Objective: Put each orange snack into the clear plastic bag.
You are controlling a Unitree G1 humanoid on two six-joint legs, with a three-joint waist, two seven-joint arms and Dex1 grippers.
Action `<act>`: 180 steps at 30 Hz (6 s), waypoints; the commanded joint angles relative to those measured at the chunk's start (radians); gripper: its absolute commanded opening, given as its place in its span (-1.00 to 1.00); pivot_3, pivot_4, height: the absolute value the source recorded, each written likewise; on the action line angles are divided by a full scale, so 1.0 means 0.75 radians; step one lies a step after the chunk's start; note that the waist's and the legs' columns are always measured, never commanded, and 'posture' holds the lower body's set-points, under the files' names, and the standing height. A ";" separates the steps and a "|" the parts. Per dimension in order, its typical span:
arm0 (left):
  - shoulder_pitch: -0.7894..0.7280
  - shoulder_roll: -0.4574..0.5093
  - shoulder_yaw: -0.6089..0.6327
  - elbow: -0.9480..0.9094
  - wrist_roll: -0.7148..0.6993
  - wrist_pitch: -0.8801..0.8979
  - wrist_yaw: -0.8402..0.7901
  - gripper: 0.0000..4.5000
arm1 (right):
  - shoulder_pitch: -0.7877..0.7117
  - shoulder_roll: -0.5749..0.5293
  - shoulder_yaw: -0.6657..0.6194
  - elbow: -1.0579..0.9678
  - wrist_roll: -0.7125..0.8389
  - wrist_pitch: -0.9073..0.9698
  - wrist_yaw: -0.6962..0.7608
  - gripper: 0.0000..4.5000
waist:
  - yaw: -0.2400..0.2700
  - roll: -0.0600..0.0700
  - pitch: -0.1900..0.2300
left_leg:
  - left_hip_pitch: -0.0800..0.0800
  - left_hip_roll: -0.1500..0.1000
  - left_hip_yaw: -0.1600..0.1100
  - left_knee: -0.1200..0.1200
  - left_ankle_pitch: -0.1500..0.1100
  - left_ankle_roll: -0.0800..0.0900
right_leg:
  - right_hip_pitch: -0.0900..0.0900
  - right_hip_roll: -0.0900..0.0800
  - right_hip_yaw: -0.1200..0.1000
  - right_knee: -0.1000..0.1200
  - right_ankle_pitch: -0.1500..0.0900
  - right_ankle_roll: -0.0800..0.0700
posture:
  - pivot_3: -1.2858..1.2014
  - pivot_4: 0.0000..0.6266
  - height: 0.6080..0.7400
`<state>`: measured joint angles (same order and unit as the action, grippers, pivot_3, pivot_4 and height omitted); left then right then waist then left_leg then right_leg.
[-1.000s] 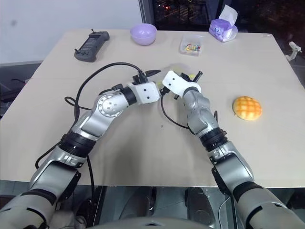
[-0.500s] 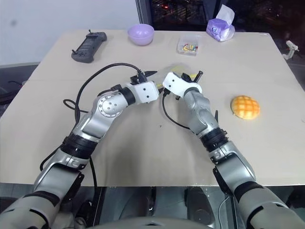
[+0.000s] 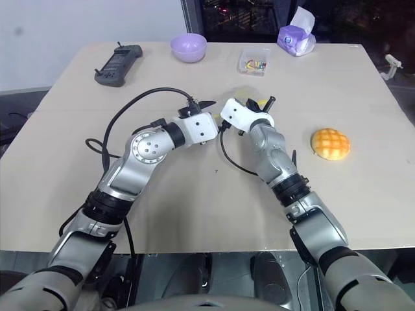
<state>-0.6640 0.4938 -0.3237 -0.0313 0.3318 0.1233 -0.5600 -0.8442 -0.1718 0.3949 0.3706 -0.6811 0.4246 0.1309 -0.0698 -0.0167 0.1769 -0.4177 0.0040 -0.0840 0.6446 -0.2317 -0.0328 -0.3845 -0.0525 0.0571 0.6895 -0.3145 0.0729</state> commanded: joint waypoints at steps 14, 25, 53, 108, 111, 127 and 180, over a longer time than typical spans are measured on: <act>-0.005 0.001 0.034 0.013 -0.002 -0.064 0.002 -0.98 | 0.039 0.001 -0.052 -0.078 0.117 -0.017 0.082 -1.00 | 0.001 0.000 0.000 | 0.001 0.000 0.000 0.007 0.000 0.000 | 0.000 0.001 0.001 0.009 0.000 0.000 | 0.03 -0.52 1.00; 0.035 -0.039 0.136 0.188 -0.217 -0.284 -0.023 -1.00 | 0.200 -0.266 -0.160 -0.442 0.345 0.034 0.502 0.37 | 0.010 0.000 0.000 | 0.001 0.000 -0.001 0.007 0.000 0.001 | 0.001 0.000 0.000 0.009 0.000 0.000 | 0.03 -0.52 1.00; 0.006 -0.101 0.246 0.635 -0.515 -0.790 -0.324 -1.00 | 0.164 -0.001 -0.610 -0.851 1.286 0.828 0.571 -0.97 | 0.007 0.000 0.000 | 0.002 -0.001 -0.004 0.009 -0.003 0.006 | 0.004 0.000 -0.003 0.009 0.000 0.000 | 0.03 -0.52 1.00; 0.062 -0.139 0.194 0.538 -0.479 -0.786 -0.356 -1.00 | 0.248 -0.419 -0.069 -0.226 0.502 -0.619 0.444 0.98 | 0.005 0.000 0.000 | 0.003 0.000 -0.004 0.009 -0.002 0.005 | 0.005 0.000 -0.003 0.008 0.000 0.000 | 0.03 -0.52 1.00; 0.062 -0.133 0.195 0.551 -0.455 -0.788 -0.326 -1.00 | 0.301 -0.466 -0.172 -0.362 0.661 -0.517 0.597 0.98 | 0.015 0.000 0.000 | 0.003 0.000 -0.004 0.009 -0.003 0.005 | 0.005 0.000 -0.003 0.007 0.000 0.000 | 0.03 -0.52 1.00; 0.078 -0.149 0.181 0.546 -0.465 -0.792 -0.334 -1.00 | 0.510 -0.740 -0.815 -0.343 1.158 0.026 0.701 0.98 | 0.042 0.000 0.000 | 0.004 -0.001 -0.004 0.011 -0.004 0.007 | 0.009 0.000 -0.004 0.007 0.000 0.000 | 0.03 -0.52 1.00; 0.023 -0.153 0.168 0.631 -0.397 -0.896 -0.319 -1.00 | 0.579 -0.936 -0.718 -0.642 1.460 0.235 1.103 -0.96 | 0.048 0.001 -0.001 | 0.003 -0.001 -0.005 0.012 -0.004 0.007 | 0.010 0.000 -0.005 0.006 0.000 0.000 | 0.03 -0.52 1.00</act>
<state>-0.6432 0.3767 -0.2058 0.4646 0.0379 -0.5294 -0.8073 -0.4027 -0.8542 -0.0877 -0.0808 0.3891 0.6162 0.9377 -0.0339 -0.0159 0.1764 -0.4156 0.0032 -0.0878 0.6534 -0.2345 -0.0276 -0.3773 -0.0527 0.0532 0.6940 -0.3145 0.0732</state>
